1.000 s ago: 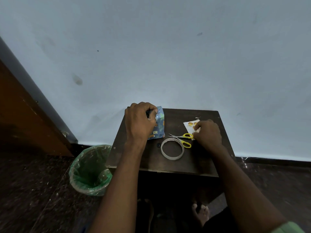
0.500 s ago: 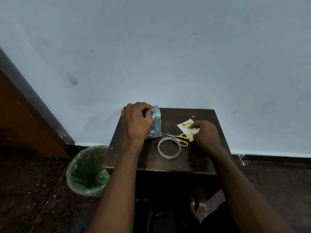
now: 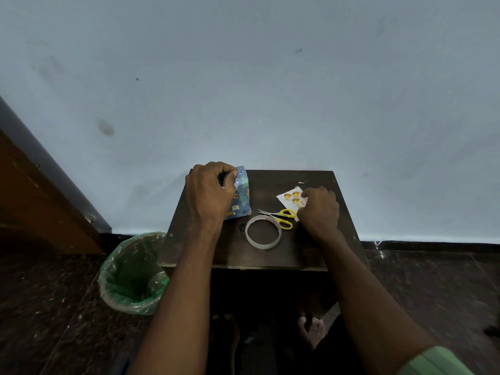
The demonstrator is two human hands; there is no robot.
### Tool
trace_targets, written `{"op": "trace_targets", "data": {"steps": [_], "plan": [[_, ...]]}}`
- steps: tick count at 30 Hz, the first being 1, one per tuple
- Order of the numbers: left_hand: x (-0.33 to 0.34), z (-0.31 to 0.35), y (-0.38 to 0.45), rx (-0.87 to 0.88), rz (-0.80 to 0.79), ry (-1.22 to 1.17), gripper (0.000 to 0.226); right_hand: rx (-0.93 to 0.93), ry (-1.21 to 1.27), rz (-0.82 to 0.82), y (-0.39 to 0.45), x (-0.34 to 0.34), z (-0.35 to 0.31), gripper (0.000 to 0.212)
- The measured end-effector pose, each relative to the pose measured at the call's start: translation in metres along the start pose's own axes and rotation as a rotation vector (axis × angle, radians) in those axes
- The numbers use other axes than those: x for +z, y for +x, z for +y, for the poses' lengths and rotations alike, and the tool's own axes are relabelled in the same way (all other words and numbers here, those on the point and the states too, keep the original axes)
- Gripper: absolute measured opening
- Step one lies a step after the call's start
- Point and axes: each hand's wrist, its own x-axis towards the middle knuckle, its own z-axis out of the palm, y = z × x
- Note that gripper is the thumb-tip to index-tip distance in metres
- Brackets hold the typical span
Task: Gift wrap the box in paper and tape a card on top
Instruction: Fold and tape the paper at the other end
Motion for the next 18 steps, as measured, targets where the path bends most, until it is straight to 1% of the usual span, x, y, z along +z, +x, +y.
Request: {"op": "trace_targets", "data": {"steps": [2, 3, 5, 7, 9, 11, 12, 15, 17, 18], "plan": [[0.001, 0.0, 0.0, -0.022, -0.002, -0.016, 0.009, -0.067, 0.098, 0.024, -0.003, -0.001, -0.007, 0.036], [0.001, 0.0, -0.001, -0.026, -0.006, -0.03, 0.01, -0.11, 0.167, 0.004, -0.005, 0.0, -0.012, 0.033], [0.002, 0.001, -0.002, -0.031, -0.007, -0.052, 0.01, -0.216, 0.22, -0.095, -0.008, 0.004, -0.019, 0.028], [0.001, 0.001, -0.003, -0.041, -0.007, -0.064, 0.01, -0.298, 0.172, -0.179, -0.011, 0.011, -0.026, 0.024], [0.0, 0.0, -0.004, -0.046, -0.007, -0.073, 0.01, -0.306, 0.173, -0.191, -0.015, 0.012, -0.031, 0.018], [-0.001, 0.0, -0.005, -0.049, -0.011, -0.081, 0.013, -0.313, 0.202, -0.164, -0.017, 0.012, -0.034, 0.007], [-0.001, 0.0, -0.006, -0.049, -0.012, -0.081, 0.015, -0.322, 0.183, -0.155, -0.018, 0.013, -0.036, 0.007], [-0.002, -0.002, -0.004, -0.053, -0.009, -0.077, 0.017, -0.324, 0.073, -0.197, -0.022, 0.02, -0.042, 0.007], [-0.002, -0.003, -0.004, -0.055, -0.012, -0.075, 0.016, -0.297, 0.074, -0.204, -0.025, 0.024, -0.045, 0.004], [-0.001, -0.003, -0.005, -0.051, -0.016, -0.074, 0.015, -0.285, 0.086, -0.193, -0.026, 0.026, -0.045, 0.009]]}}
